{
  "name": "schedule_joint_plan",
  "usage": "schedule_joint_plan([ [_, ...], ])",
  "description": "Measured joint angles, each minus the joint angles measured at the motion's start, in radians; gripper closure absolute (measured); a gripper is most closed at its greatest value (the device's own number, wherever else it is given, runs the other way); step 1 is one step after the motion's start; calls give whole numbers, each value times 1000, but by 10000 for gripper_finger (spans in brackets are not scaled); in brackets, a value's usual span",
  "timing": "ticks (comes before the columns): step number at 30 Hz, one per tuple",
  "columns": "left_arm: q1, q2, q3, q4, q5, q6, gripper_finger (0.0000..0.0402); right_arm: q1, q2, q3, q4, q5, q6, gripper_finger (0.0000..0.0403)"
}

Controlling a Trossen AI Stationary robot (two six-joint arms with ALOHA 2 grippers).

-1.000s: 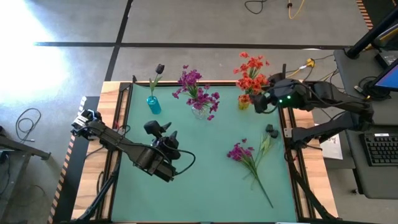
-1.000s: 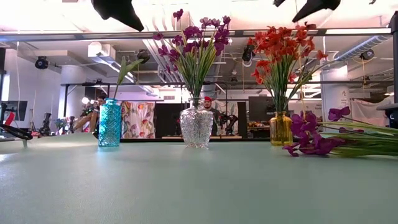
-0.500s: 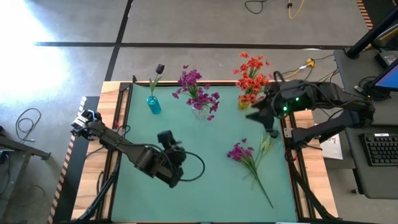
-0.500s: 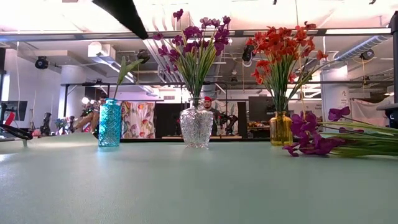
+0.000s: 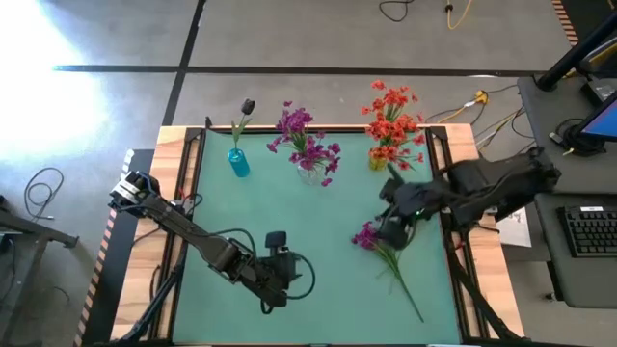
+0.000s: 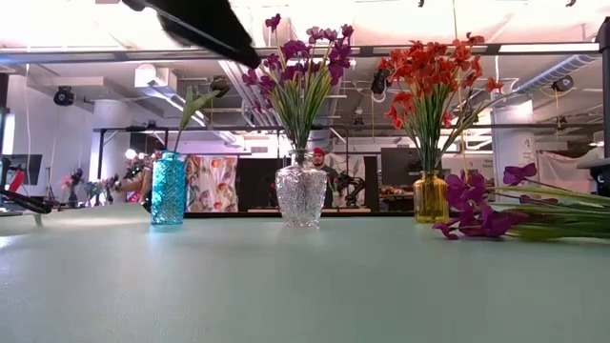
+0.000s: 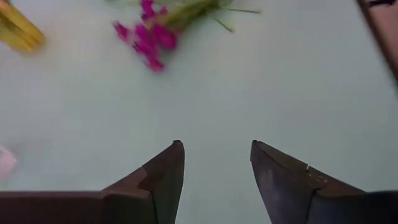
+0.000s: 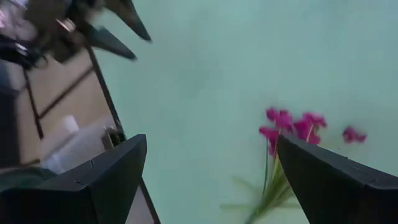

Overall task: Sort flowers into vase by color
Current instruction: Put the violet flowers into the transparent flower vase

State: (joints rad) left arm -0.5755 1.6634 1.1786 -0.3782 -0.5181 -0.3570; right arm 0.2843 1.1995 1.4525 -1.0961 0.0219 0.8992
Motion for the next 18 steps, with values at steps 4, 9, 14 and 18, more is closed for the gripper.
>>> schedule_joint_plan([
  [4, -2, -4, -2, -42, 128, -177, 237, 50, 55, 0, -95, 0, 78, 51],
  [9, -22, -2, 15, -191, 186, -415, 238, 100, 127, -1, -233, 21, 141, 51],
  [14, -56, -2, 16, -289, 187, -595, 238, 118, 194, -2, -251, 30, 131, 51],
  [18, -72, 2, 16, -304, 188, -649, 238, 112, 234, -2, -213, 30, 51, 51],
])
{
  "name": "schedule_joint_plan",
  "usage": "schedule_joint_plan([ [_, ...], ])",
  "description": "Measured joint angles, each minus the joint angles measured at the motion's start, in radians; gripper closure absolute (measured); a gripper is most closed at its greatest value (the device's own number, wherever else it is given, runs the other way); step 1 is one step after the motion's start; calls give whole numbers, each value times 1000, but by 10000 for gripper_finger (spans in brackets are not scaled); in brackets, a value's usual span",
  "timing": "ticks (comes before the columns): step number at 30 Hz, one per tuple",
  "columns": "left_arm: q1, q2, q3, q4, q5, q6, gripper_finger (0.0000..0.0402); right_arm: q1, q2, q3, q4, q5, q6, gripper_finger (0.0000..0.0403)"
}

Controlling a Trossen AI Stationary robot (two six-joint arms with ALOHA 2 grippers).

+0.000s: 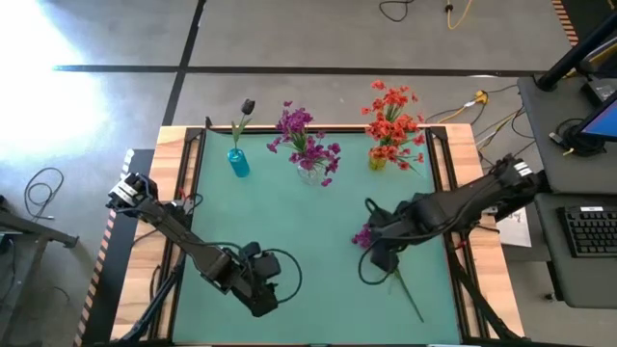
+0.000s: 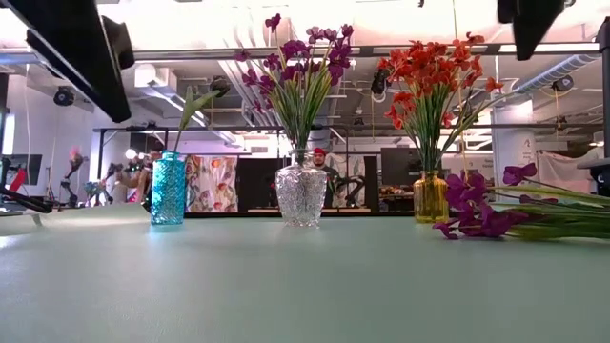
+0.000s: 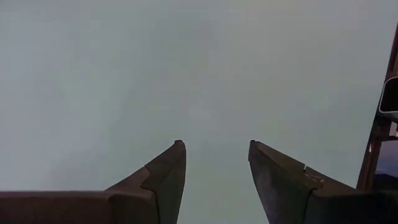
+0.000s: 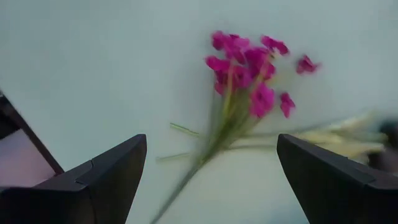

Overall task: Sort flowers into vase by color
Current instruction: Put the violet flowers into the transparent flower vase

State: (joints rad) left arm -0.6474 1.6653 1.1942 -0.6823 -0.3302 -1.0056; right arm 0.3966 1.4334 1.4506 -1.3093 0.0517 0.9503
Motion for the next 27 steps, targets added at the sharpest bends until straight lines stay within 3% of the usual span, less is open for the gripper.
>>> schedule_joint_plan([
  [4, 1, 0, 0, 0, -2, 10, 238, -26, 30, 0, 133, -10, -110, 51],
  [9, 7, 0, 4, -1, -1, 38, 238, -58, 59, 0, 242, -101, -227, 51],
  [17, -2, 0, 4, -37, 150, 107, 238, -100, 67, 0, 245, -104, -267, 51],
  [22, -1, 0, 4, -38, 128, 126, 238, -103, 55, 0, 244, -105, -239, 51],
  [27, -2, 0, 4, -36, 44, 149, 238, -88, 54, 0, 231, -113, -199, 51],
])
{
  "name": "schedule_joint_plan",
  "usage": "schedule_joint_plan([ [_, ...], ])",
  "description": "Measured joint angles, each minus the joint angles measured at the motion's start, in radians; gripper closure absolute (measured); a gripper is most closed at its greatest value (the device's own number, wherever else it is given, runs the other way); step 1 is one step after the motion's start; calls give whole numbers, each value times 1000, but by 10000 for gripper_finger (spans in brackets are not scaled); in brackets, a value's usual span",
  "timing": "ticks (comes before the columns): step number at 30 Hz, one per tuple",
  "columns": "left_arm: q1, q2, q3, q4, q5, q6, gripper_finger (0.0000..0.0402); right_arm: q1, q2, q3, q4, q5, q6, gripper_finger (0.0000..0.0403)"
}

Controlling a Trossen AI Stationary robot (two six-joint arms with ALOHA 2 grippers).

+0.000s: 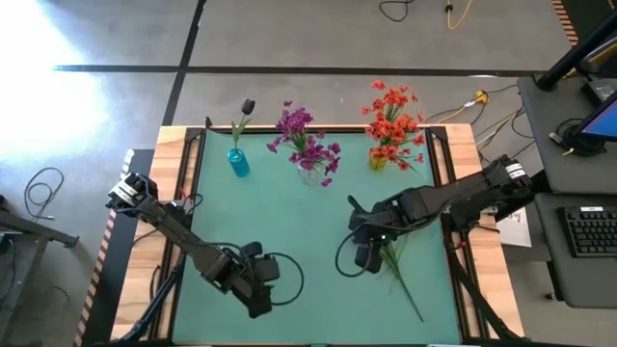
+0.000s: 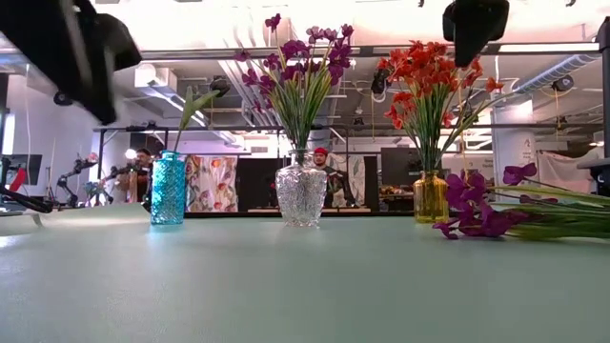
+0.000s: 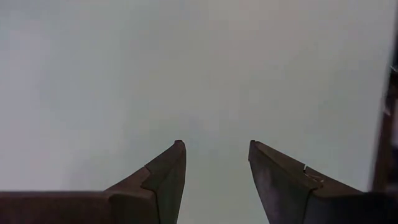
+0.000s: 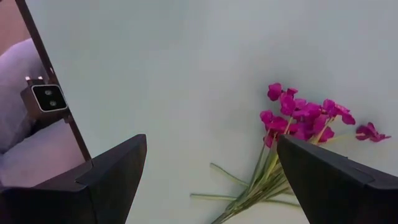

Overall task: Sort flowers into vase by color
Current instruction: Put the violet flowers into the transparent flower vase

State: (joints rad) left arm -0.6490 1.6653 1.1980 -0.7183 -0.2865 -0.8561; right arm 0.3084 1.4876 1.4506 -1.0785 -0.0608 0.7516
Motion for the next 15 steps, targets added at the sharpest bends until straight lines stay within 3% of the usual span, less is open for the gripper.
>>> schedule_joint_plan([
  [4, 1, 0, 0, 0, -72, 2, 238, 15, 0, 0, -22, 0, 7, 51],
  [15, 1, 0, 0, 1, -73, 2, 238, 17, 0, 0, -21, 10, -31, 51],
])
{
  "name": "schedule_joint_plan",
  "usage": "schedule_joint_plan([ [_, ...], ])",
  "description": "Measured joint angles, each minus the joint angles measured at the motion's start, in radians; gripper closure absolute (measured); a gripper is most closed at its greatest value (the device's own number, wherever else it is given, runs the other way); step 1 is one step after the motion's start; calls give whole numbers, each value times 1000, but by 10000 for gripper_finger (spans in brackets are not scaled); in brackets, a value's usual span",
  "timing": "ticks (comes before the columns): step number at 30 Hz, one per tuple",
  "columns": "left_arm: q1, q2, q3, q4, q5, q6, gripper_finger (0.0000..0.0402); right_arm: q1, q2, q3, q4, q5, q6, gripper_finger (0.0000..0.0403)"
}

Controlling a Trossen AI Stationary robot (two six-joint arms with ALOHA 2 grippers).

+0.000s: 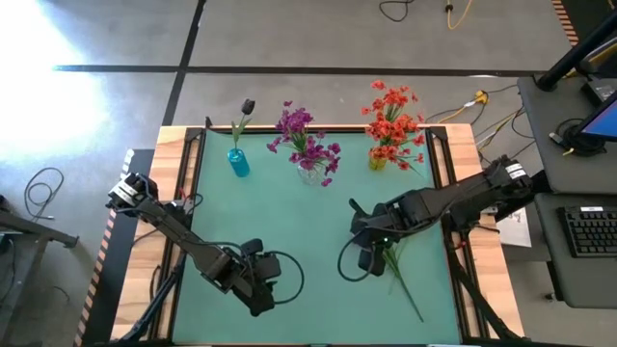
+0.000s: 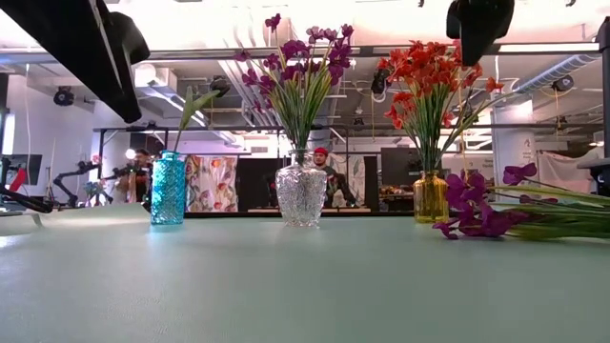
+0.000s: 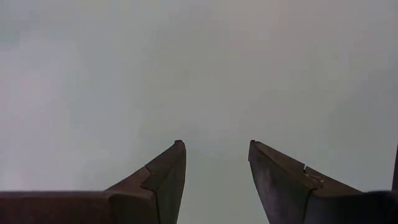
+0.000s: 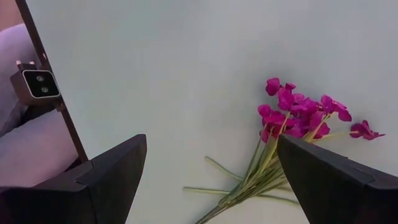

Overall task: Sort flowers into vase by color
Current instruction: Put the violet flowers into the transparent flower vase

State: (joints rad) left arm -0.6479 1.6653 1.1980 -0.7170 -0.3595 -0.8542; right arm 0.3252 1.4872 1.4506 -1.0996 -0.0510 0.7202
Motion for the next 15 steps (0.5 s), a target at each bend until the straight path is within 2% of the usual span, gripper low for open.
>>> schedule_joint_plan([
  [8, 0, 0, 0, 21, 0, 0, 238, -11, 0, 0, 11, -13, -97, 51],
  [10, -4, 0, 0, 33, 0, 8, 238, -28, -3, 0, 4, -51, -73, 51],
  [15, -8, 0, 0, 37, -2, 61, 238, -41, -9, 0, 13, -29, 32, 51],
])
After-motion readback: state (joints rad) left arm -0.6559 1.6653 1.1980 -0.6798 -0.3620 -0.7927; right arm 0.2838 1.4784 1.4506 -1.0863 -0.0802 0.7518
